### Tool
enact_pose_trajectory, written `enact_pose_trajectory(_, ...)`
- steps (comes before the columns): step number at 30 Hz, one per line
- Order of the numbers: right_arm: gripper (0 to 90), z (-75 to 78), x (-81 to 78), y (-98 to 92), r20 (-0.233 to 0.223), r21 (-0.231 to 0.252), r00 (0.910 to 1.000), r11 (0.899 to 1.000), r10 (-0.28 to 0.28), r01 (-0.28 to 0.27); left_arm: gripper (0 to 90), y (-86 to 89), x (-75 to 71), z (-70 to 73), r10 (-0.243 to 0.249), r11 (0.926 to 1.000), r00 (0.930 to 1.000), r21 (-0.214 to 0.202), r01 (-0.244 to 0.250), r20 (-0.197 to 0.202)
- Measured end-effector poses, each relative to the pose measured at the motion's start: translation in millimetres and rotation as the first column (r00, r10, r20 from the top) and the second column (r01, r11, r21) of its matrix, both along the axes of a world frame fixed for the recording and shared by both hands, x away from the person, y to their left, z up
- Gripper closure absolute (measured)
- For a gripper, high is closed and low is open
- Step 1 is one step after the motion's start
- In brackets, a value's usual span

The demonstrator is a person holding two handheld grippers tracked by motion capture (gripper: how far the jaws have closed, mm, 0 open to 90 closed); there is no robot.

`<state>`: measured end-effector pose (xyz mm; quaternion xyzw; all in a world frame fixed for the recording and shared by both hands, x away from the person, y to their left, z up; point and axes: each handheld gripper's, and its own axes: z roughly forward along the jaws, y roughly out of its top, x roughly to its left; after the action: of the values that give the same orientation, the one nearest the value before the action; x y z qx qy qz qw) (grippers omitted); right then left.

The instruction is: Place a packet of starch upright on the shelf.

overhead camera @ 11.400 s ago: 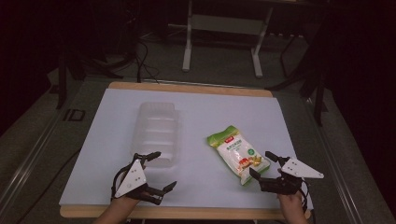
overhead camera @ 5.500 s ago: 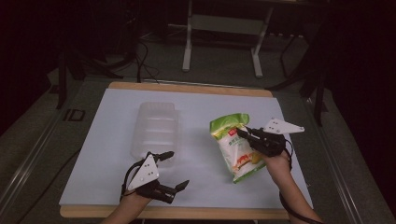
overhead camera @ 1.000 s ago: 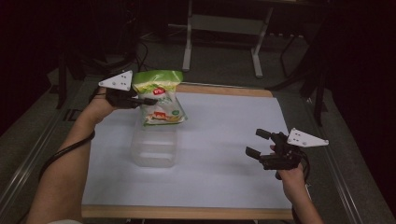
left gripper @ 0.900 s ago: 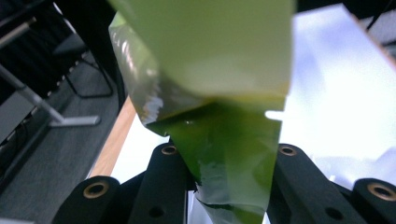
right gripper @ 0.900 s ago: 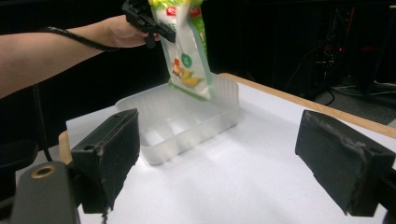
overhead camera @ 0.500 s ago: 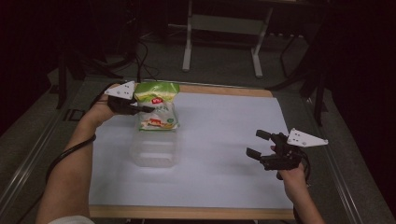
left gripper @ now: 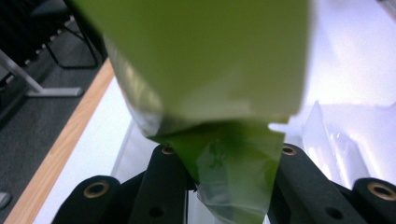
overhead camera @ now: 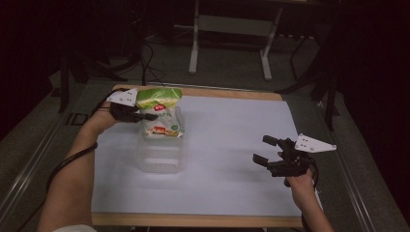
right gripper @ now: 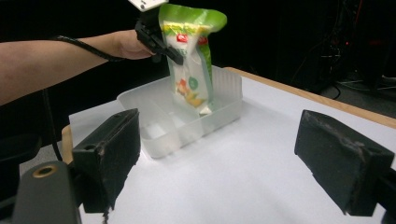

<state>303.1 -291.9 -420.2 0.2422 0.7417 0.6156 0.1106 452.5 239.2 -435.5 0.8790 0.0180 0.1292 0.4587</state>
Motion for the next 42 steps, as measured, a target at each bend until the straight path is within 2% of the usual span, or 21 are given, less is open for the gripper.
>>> enact_pose_trajectory(4, 14.3, -0.5, -0.2, 0.4, -0.002, 0.003, 1.0, 1.0, 0.001, -0.001, 76.0, -4.7, 0.6, -5.7, -0.009, 0.9998, 1.0, 0.018, 0.009, 0.002)
enact_pose_trajectory(7, 14.3, -1.9, -0.1, -0.2, -0.005, 0.002, 1.0, 1.0, 0.004, -0.004, 76.1, -16.0, 4.4, -22.3, -0.019, 0.9975, 0.9995, 0.067, 0.021, -0.027)
enact_pose_trajectory(9, 14.3, -2.9, -0.3, -0.9, -0.01, 0.006, 1.0, 1.0, 0.002, -0.002, 76.2, -16.8, 5.0, -26.1, -0.015, 0.9979, 0.9992, 0.062, 0.017, -0.036)
enact_pose_trajectory(11, 14.3, -4.0, -0.1, -1.4, -0.01, 0.002, 0.9999, 1.0, 0.002, -0.002, 76.2, -12.5, 6.4, -32.0, 0.002, 0.9994, 0.9988, 0.034, 0.0, -0.049)
enact_pose_trajectory(16, 14.3, -5.0, -0.4, -1.1, -0.013, 0.0, 0.9999, 1.0, 0.004, -0.004, 76.3, -9.9, 6.5, -34.7, 0.016, 0.9996, 0.9976, 0.025, -0.014, -0.068)
enact_pose_trajectory(18, 14.3, -4.9, -0.2, -0.5, -0.014, -0.001, 0.9999, 1.0, 0.005, -0.005, 75.7, -11.4, 6.6, -33.2, 0.044, 0.9986, 0.9956, 0.033, -0.042, -0.083)
enact_pose_trajectory(22, 14.3, -4.7, -0.3, -0.7, -0.015, -0.002, 0.9999, 1.0, 0.004, -0.004, 73.5, -11.8, 5.1, -31.9, 0.056, 0.9976, 0.9964, 0.044, -0.053, -0.063)
enact_pose_trajectory(24, 14.3, -5.0, 0.1, -1.4, -0.016, -0.002, 0.9999, 1.0, 0.001, -0.001, 68.1, -11.4, 4.7, -32.1, 0.058, 0.9978, 0.9963, 0.038, -0.055, -0.063)
enact_pose_trajectory(26, 14.3, -5.3, 0.3, -1.9, -0.02, -0.002, 0.9998, 1.0, 0.0, 0.0, 60.1, -10.2, 4.5, -30.2, 0.123, 0.9923, 0.989, 0.002, -0.123, -0.082)
enact_pose_trajectory(27, 14.3, -5.3, 0.3, -1.9, -0.02, -0.002, 0.9998, 1.0, 0.0, 0.0, 53.4, -10.2, 4.5, -30.2, 0.123, 0.9923, 0.989, 0.002, -0.123, -0.082)
enact_pose_trajectory(28, 14.3, -5.4, 0.3, -1.9, -0.02, -0.003, 0.9998, 1.0, 0.0, -0.001, 53.4, -10.2, 4.5, -30.2, 0.123, 0.9923, 0.989, 0.002, -0.123, -0.082)
enact_pose_trajectory(29, 14.3, -5.4, 0.3, -1.9, -0.02, -0.003, 0.9998, 1.0, 0.0, -0.001, 53.4, -12.3, 3.4, -27.9, 0.235, 0.97, 0.9602, -0.029, -0.242, -0.152)
enact_pose_trajectory(30, 14.3, -5.5, 0.1, -1.6, -0.021, -0.006, 0.9998, 1.0, 0.0, 0.0, 34.0, -11.9, 3.8, -26.3, 0.245, 0.9669, 0.9524, -0.025, -0.254, -0.181)
enact_pose_trajectory(31, 14.3, -5.4, 0.0, -1.0, -0.022, -0.009, 0.9998, 1.0, 0.0, 0.0, 31.2, -12.0, 2.3, -22.7, 0.263, 0.9606, 0.9386, -0.03, -0.276, -0.223)
enact_pose_trajectory(32, 14.3, -5.4, 0.0, -1.0, -0.022, -0.009, 0.9998, 1.0, 0.0, 0.0, 25.0, -12.0, 2.3, -22.7, 0.263, 0.9606, 0.9386, -0.03, -0.276, -0.223)
enact_pose_trajectory(35, 14.3, -5.1, -0.2, -0.6, -0.022, -0.009, 0.9998, 1.0, 0.002, -0.002, 19.2, -10.7, -0.9, -16.5, 0.274, 0.9537, 0.9294, -0.054, -0.296, -0.247)
enact_pose_trajectory(37, 14.3, -5.2, -0.3, -0.5, -0.026, -0.011, 0.9997, 1.0, 0.0, 0.0, 14.6, -10.5, -4.5, -13.1, 0.301, 0.9447, 0.9297, -0.067, -0.321, -0.213)
enact_pose_trajectory(38, 14.3, -5.2, -0.3, -0.5, -0.026, -0.011, 0.9997, 1.0, 0.0, 0.0, 14.6, -11.0, -6.4, -11.7, 0.32, 0.9387, 0.9273, -0.068, -0.338, -0.194)
enact_pose_trajectory(40, 14.2, -6.1, -0.5, -0.3, -0.029, -0.012, 0.9996, 1.0, -0.002, 0.001, 9.3, -12.2, -10.1, -10.0, 0.33, 0.9336, 0.9228, -0.075, -0.35, -0.198)
enact_pose_trajectory(41, 14.2, -6.7, -0.5, -0.1, -0.028, -0.019, 0.9996, 1.0, -0.001, 0.0, 2.2, -12.2, -11.6, -8.7, 0.339, 0.93, 0.9157, -0.069, -0.361, -0.215)
enact_pose_trajectory(42, 14.2, -7.3, -0.8, 0.5, -0.031, -0.024, 0.9995, 1.0, -0.002, 0.001, 0.7, -11.8, -13.7, -7.2, 0.36, 0.9215, 0.9054, -0.066, -0.383, -0.225)
